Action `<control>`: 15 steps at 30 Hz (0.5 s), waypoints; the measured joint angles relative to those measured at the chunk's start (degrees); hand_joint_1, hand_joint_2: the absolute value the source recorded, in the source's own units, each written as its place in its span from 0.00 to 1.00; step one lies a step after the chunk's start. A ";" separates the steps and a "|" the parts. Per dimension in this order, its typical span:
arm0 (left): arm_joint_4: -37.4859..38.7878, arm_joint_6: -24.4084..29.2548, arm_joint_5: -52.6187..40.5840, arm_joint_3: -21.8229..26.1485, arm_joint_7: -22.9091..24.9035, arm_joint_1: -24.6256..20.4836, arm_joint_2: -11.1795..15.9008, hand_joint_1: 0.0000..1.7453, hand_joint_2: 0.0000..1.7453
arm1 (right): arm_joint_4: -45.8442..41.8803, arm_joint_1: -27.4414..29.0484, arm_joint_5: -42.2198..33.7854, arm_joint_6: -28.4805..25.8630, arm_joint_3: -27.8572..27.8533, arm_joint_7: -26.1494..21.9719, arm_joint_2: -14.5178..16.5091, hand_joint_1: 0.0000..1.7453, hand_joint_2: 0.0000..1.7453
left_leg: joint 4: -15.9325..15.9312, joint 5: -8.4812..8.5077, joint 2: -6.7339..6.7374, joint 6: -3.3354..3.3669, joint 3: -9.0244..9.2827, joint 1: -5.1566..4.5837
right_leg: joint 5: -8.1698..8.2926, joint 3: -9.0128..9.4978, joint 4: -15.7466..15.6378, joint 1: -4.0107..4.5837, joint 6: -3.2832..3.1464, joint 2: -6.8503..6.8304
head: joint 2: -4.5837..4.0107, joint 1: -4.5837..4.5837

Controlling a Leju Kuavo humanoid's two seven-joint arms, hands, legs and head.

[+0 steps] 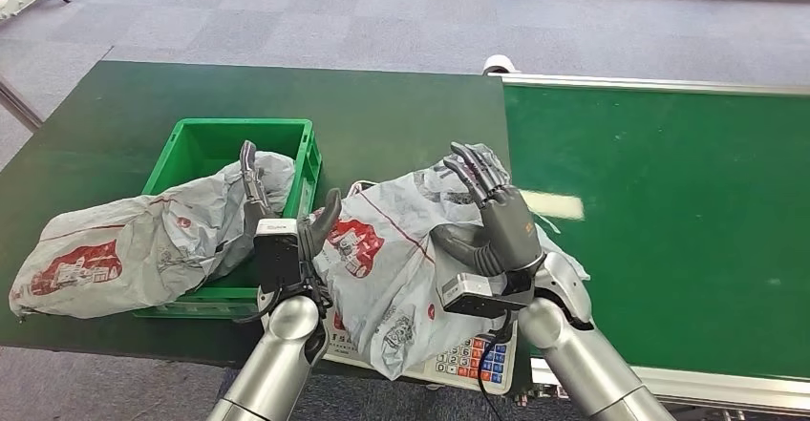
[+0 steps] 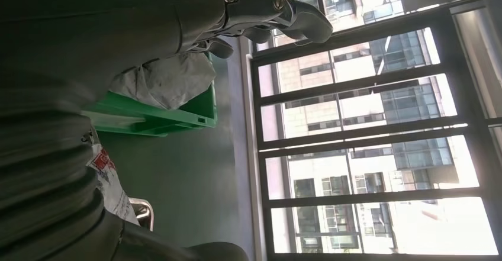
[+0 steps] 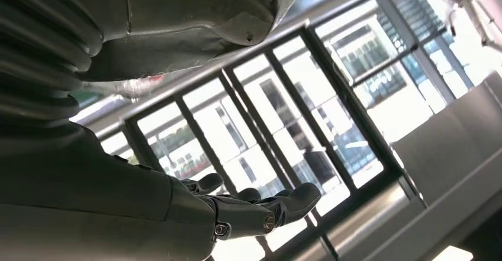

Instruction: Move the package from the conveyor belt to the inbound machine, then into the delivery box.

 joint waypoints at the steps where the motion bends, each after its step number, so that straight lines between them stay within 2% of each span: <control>1: 0.17 0.00 0.31 -0.01 0.01 0.00 0.00 0.00 1.00 | -0.49 0.10 0.47 -1.04 -0.04 0.09 -0.07 0.00 0.00 | 0.00 0.00 0.00 0.00 0.00 0.00 | 0.00 0.00 0.00 0.00 0.00 0.00 | 0.00 0.01; 3: 0.49 0.00 0.82 -0.05 0.01 0.00 0.00 0.00 1.00 | -1.23 0.27 0.75 -2.76 -0.11 -0.29 -0.19 0.00 0.00 | 0.00 0.00 0.00 0.00 0.00 0.00 | 0.00 0.00 0.00 0.00 0.00 0.00 | 0.00 0.00; 7: 1.28 0.00 1.60 -0.61 0.02 -0.06 -0.01 0.00 1.00 | -2.57 0.56 -0.77 -6.72 -0.46 -2.30 -0.53 0.00 1.00 | 0.00 0.00 -0.01 0.00 0.00 0.00 | 0.00 0.00 0.00 0.00 0.00 -0.01 | 0.00 -0.01; 11: 2.41 0.00 2.01 -0.91 0.01 -0.26 -0.07 0.00 1.00 | -5.69 1.04 -5.23 -11.23 -2.31 -3.34 -1.20 0.00 1.00 | 0.01 0.00 -0.01 0.00 0.01 -0.01 | 0.00 0.01 0.00 -0.01 0.00 -0.01 | 0.00 0.00; 15: 2.89 0.01 2.70 -0.90 0.01 -0.24 -0.06 0.00 1.00 | -8.60 2.39 -11.48 -11.17 -4.46 -3.50 -2.35 0.00 1.00 | 0.01 0.00 -0.01 0.00 0.00 -0.01 | 0.00 0.01 -0.01 -0.01 0.00 -0.02 | 0.00 0.00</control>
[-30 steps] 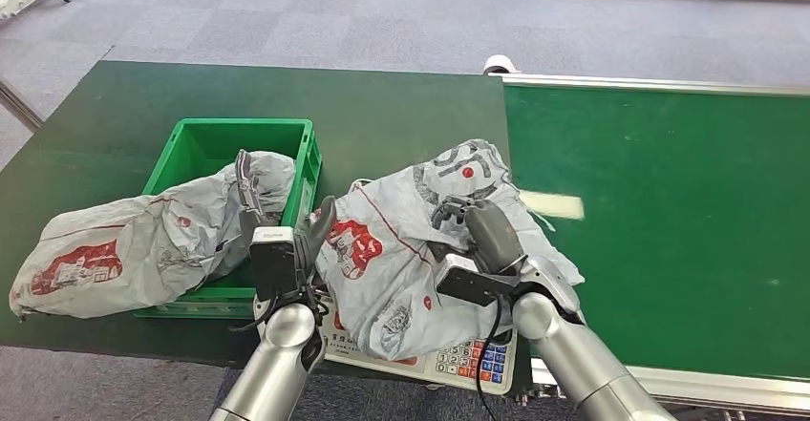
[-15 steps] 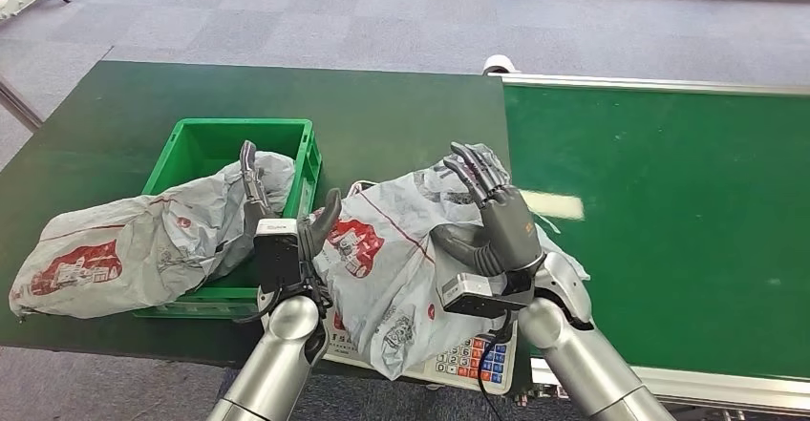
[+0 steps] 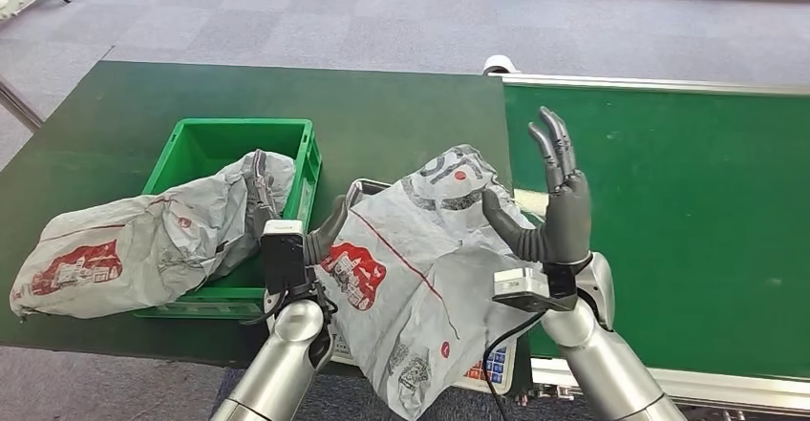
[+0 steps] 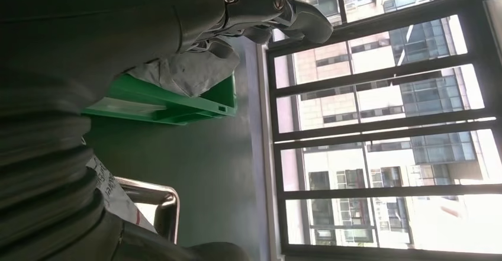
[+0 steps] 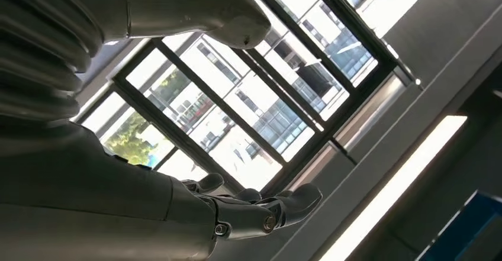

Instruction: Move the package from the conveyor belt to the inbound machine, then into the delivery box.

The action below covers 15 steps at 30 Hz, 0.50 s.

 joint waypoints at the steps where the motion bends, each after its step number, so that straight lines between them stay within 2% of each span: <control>1: 0.04 0.02 0.08 0.01 0.01 0.03 0.01 0.00 1.00 | -0.71 0.44 -1.58 0.24 -0.76 0.13 -0.38 0.00 1.00 | 0.00 0.00 -0.02 0.00 -0.01 0.00 | 0.00 0.00 0.00 0.00 0.00 -0.01 | 0.00 -0.01; 4: 0.03 0.09 -0.03 0.03 0.01 0.18 0.03 0.00 1.00 | -1.74 1.29 -2.34 2.29 -3.06 3.42 -1.59 0.00 1.00 | 0.00 -0.01 -0.03 0.00 -0.02 0.00 | 0.00 0.02 0.00 0.00 0.00 -0.02 | 0.00 0.00; 7: -0.32 0.11 -0.51 0.09 0.01 0.73 0.06 0.00 1.00 | -0.06 1.24 5.03 6.44 -4.29 12.71 -2.87 0.00 1.00 | 0.00 -0.02 0.00 0.01 -0.02 0.00 | 0.00 0.02 0.00 0.00 0.00 -0.01 | 0.00 0.01; 9: -0.61 0.12 -0.63 0.14 0.00 1.05 0.12 0.00 1.00 | 1.39 1.26 8.37 8.10 -4.57 16.07 -3.57 0.00 1.00 | 0.00 -0.01 -0.04 0.02 -0.03 0.00 | 0.00 0.02 0.00 0.00 0.01 -0.06 | 0.00 0.00; 12: -0.83 0.12 -0.57 0.17 -0.01 1.36 0.21 0.00 1.00 | 2.48 1.57 7.97 6.76 -5.33 14.83 -3.98 0.00 1.00 | 0.00 0.00 -0.09 0.02 -0.02 0.00 | 0.00 0.02 0.00 0.00 0.01 -0.10 | 0.00 -0.01; 15: -0.84 0.12 -0.32 0.17 -0.01 1.42 0.18 0.00 1.00 | 1.52 3.78 1.53 0.86 -8.01 7.25 -3.79 0.00 1.00 | 0.00 0.00 -0.21 0.01 -0.04 0.00 | -0.02 0.03 0.00 0.01 0.01 -0.16 | 0.00 0.00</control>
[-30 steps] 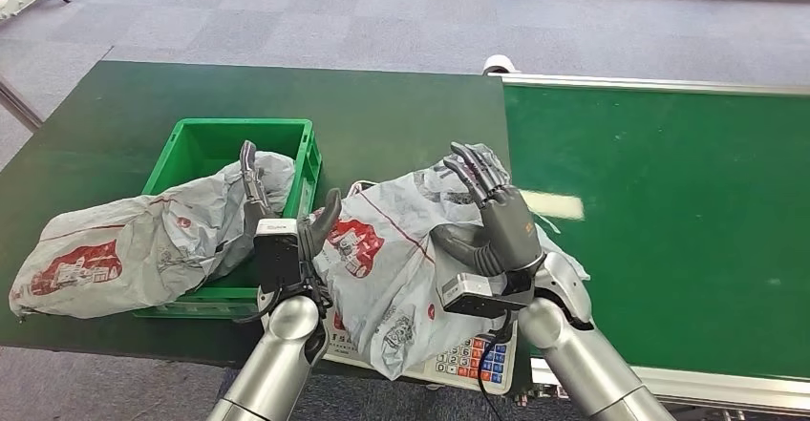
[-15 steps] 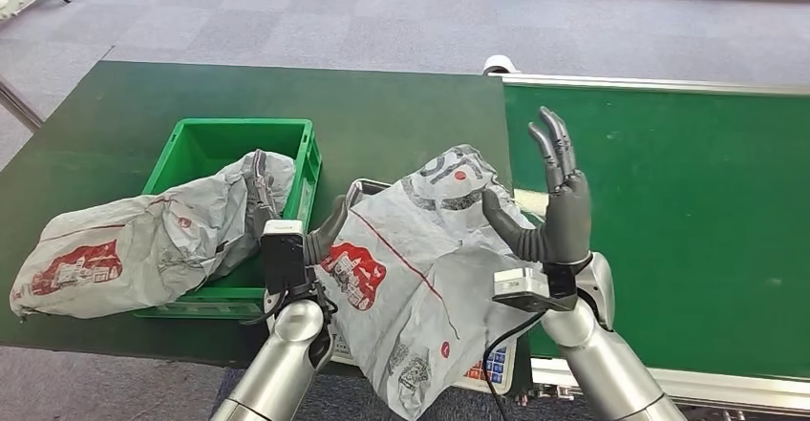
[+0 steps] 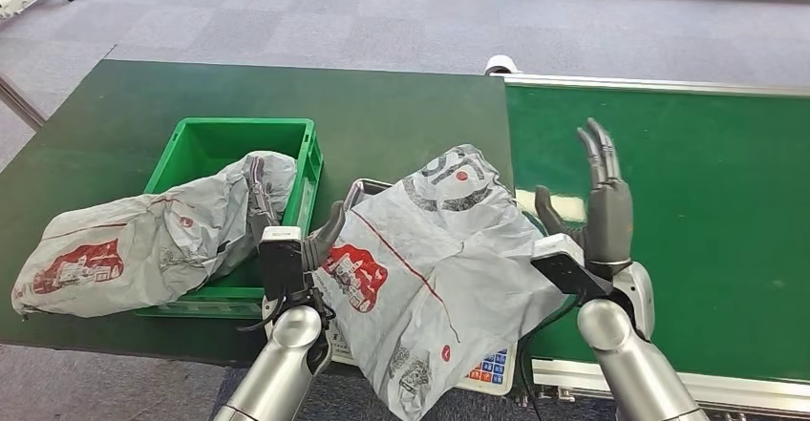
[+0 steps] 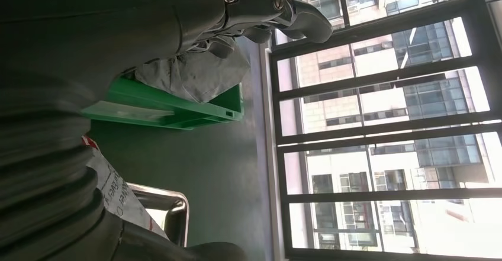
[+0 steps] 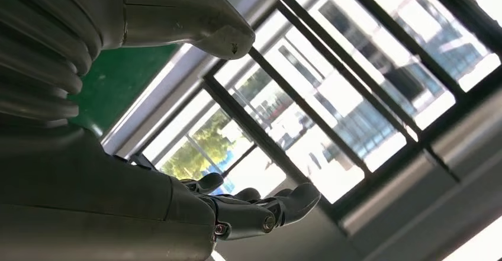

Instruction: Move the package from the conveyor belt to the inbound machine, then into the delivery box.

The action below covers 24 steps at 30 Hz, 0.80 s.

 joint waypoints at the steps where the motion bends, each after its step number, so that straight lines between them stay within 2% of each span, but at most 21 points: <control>1: 0.02 0.00 0.04 0.00 -0.01 0.00 -0.02 0.00 1.00 | -1.13 1.18 -2.70 -2.10 -1.37 -2.74 0.20 0.00 1.00 | 0.00 -0.01 -0.04 0.00 -0.01 0.00 | -0.01 0.00 0.00 0.00 0.00 -0.02 | 0.00 0.01; 3: 0.04 0.00 0.05 0.00 -0.01 -0.01 -0.05 0.00 1.00 | -3.98 3.55 -6.33 -4.83 -4.36 -6.17 0.73 0.00 1.00 | 0.00 -0.04 -0.04 0.00 -0.03 0.00 | -0.02 0.00 0.00 -0.01 0.00 -0.01 | 0.00 0.01; 5: 0.05 0.00 0.05 0.00 0.00 -0.03 -0.12 0.00 1.00 | -6.39 5.26 -7.60 -5.65 -6.92 -7.19 1.23 0.00 1.00 | -0.01 -0.08 0.01 0.00 -0.02 -0.01 | -0.03 -0.02 0.00 -0.02 0.01 0.04 | 0.00 0.00; 9: 0.05 0.00 0.05 0.00 -0.01 -0.04 -0.30 0.00 1.00 | -9.11 7.08 -7.99 -5.83 -9.32 -7.48 1.71 0.00 1.00 | 0.00 -0.08 0.05 0.00 -0.01 -0.01 | -0.06 -0.02 -0.01 -0.02 0.03 0.06 | 0.00 0.01; 19: 0.05 0.00 -0.01 0.00 -0.01 -0.04 -0.39 0.00 1.00 | -11.95 8.87 -9.97 -5.84 -11.35 -7.57 2.32 0.00 1.00 | 0.00 -0.04 0.05 -0.03 0.03 -0.01 | -0.04 -0.01 -0.01 -0.01 0.02 0.07 | 0.00 -0.01; 24: -0.07 0.00 -0.48 0.00 -0.01 0.10 -0.31 0.00 1.00 | -13.05 11.94 -13.40 -5.81 -16.07 -7.49 2.76 0.00 1.00 | 0.00 -0.08 0.01 0.00 -0.02 -0.01 | -0.08 0.00 -0.01 -0.02 0.04 0.04 | 0.00 -0.01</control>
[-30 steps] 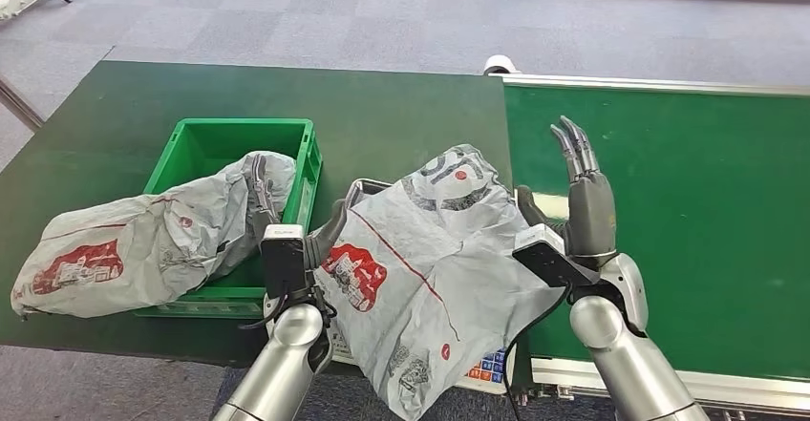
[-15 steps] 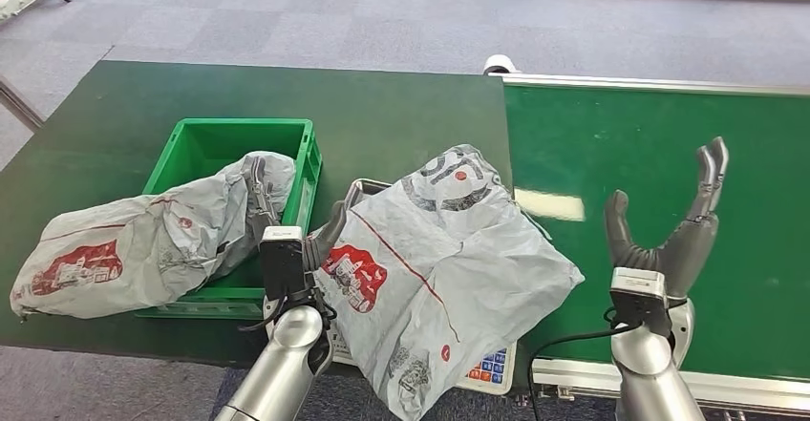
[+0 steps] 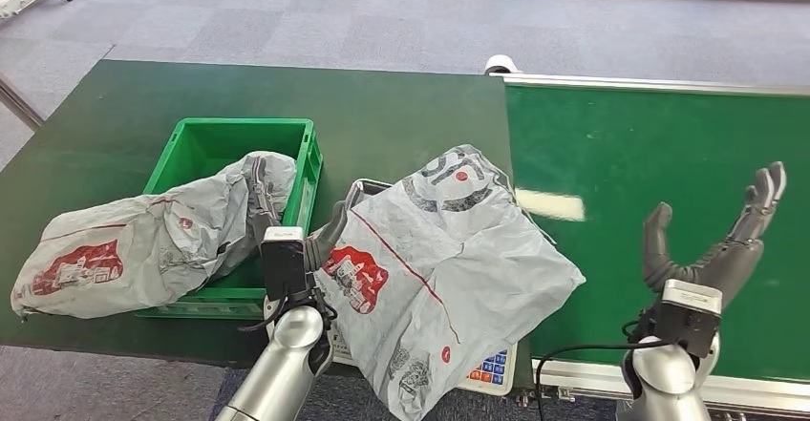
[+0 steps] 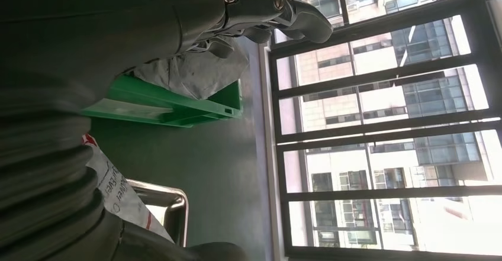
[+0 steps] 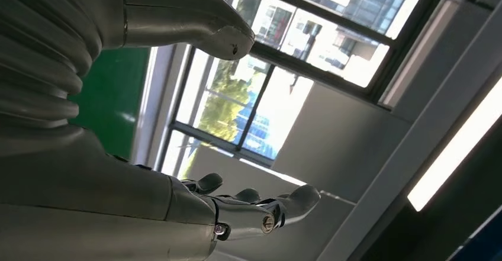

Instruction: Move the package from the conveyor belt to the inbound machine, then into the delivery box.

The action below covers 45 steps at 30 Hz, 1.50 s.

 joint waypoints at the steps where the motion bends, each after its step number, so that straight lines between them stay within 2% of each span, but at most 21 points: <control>1: -0.05 0.00 -0.10 0.00 0.00 0.04 0.07 0.00 1.00 | 0.53 0.50 -0.10 0.12 -1.51 0.03 0.03 0.00 1.00 | 0.00 -0.01 0.00 0.01 -0.01 0.00 | 0.00 0.00 0.00 0.00 0.00 0.00 | 0.00 0.01; 5: -0.29 0.00 -0.72 0.00 0.01 0.10 0.36 0.00 1.00 | 5.88 1.27 -0.82 1.44 -7.52 0.10 0.27 0.00 1.00 | 0.00 -0.05 -0.02 0.06 -0.02 -0.01 | -0.01 0.02 -0.01 -0.01 0.02 -0.02 | 0.00 0.02; 8: -0.58 0.00 -1.07 0.00 0.01 0.08 0.60 0.00 1.00 | 12.38 0.92 -0.38 2.93 -9.61 0.09 0.56 0.00 1.00 | 0.00 -0.04 -0.02 0.06 -0.01 -0.01 | -0.01 0.03 -0.01 0.00 0.02 -0.03 | 0.00 0.01; 15: -1.10 0.01 -2.38 0.00 0.00 -0.49 0.68 0.00 1.00 | 22.89 0.03 -1.46 4.05 -10.05 0.01 1.81 0.00 1.00 | -0.02 0.01 -0.01 0.00 0.01 0.01 | 0.00 0.03 0.00 0.02 0.01 -0.04 | 0.00 0.01; 24: -5.05 0.00 -5.02 -0.43 0.00 -0.49 0.82 0.00 1.00 | 26.84 0.15 -1.85 4.76 -10.06 -0.03 2.31 0.00 1.00 | -0.01 0.00 -0.01 0.01 0.00 0.00 | -0.01 0.02 0.00 0.00 0.01 -0.02 | 0.00 0.01; 27: -8.05 -0.88 -3.69 -4.25 0.00 -0.52 1.57 0.00 1.00 | 27.25 0.33 -1.20 5.05 -10.14 -0.03 2.50 0.00 1.00 | -0.01 0.00 -0.02 0.01 -0.01 -0.01 | -0.01 0.02 -0.01 -0.01 0.01 -0.04 | 0.00 0.01; 28: -8.79 -2.58 -3.77 -6.29 0.00 -0.56 1.93 0.00 1.00 | 27.40 0.31 -0.94 5.27 -10.16 -0.03 2.55 0.00 1.00 | -0.01 0.00 -0.03 0.02 -0.01 -0.01 | -0.01 0.02 -0.01 -0.01 0.02 -0.05 | 0.00 0.01; 30: -9.37 -9.38 -5.65 -10.48 0.00 -0.67 2.61 0.00 1.00 | 27.79 0.09 -0.44 5.75 -10.16 -0.03 2.61 0.00 1.00 | -0.01 -0.01 -0.02 0.02 -0.01 -0.01 | -0.01 0.03 -0.01 -0.02 0.03 -0.05 | 0.00 0.01; 34: -7.23 -27.46 -13.26 -16.04 2.47 -0.87 3.09 0.00 0.00 | 28.56 -0.50 0.13 6.46 -10.18 -0.03 2.61 0.00 1.00 | -0.01 -0.02 0.04 0.03 0.02 -0.04 | -0.01 0.03 -0.01 -0.04 0.03 0.00 | 0.00 0.02; 36: -5.40 -36.77 -15.81 -17.13 6.00 -0.98 3.11 0.00 0.00 | 28.80 -0.56 0.41 6.92 -10.22 -0.03 2.61 0.00 1.00 | -0.01 -0.02 0.05 0.04 0.02 -0.04 | -0.01 0.02 -0.01 -0.04 0.03 0.00 | 0.00 0.01; 38: -3.39 -41.85 -18.67 -17.86 8.74 -1.10 3.13 0.00 0.00 | 29.04 -0.60 0.54 7.43 -10.32 -0.03 2.62 0.00 1.00 | -0.01 -0.02 0.05 0.03 0.03 -0.04 | -0.01 0.00 -0.01 -0.03 0.02 0.01 | 0.00 0.01; 42: 1.16 -44.29 -24.28 -18.97 12.84 -2.25 3.12 0.00 0.00 | 29.52 -0.83 0.80 8.12 -10.61 -0.03 2.62 0.00 1.00 | -0.01 0.00 0.05 0.01 0.04 -0.03 | 0.00 0.00 -0.01 -0.02 0.01 0.01 | 0.00 0.01; 45: 6.61 -43.08 -30.64 -19.98 18.33 -3.90 2.81 0.00 0.00 | 29.87 -1.10 1.16 8.19 -10.76 -0.03 2.65 0.00 1.00 | -0.02 0.01 0.05 0.00 0.04 -0.02 | 0.00 0.01 -0.01 -0.02 0.01 0.01 | 0.00 0.01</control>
